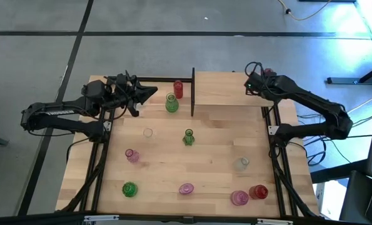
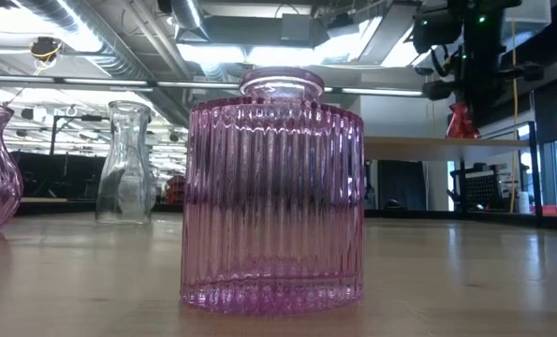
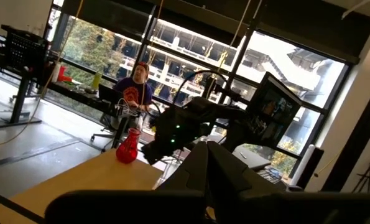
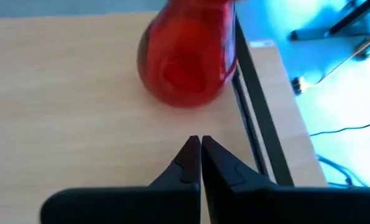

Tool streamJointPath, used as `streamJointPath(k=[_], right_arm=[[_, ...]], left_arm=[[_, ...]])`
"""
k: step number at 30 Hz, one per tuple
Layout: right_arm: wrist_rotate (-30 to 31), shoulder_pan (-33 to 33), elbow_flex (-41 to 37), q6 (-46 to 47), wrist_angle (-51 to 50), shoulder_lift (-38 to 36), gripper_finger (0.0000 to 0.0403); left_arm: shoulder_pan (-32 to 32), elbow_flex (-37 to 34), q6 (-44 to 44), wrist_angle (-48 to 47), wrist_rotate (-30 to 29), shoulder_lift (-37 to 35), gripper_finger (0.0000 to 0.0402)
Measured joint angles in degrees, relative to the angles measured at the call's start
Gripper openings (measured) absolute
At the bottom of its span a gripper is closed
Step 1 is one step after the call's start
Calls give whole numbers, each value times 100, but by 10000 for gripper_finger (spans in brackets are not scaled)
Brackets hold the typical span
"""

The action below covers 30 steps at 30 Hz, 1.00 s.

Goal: Sort vases onto shelf
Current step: Put the middle right red vase on the shelf

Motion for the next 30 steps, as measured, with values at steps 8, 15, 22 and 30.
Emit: streamJointPath(k=[8,15,22,30], right_arm=[[364,-3,74,-119,-135,315,0],[605,-241,74,-114,-154,345,0],[327,-585,74,-789,511,343,0],[345,-616,74,-902,601,343,0]], left_arm=[[-4,0,-124,2,22,2,0],[-7,0,-159,2,131,2,0],[-7,0,-163,4,151,2,0],[-7,0,-165,7,151,2,0]])
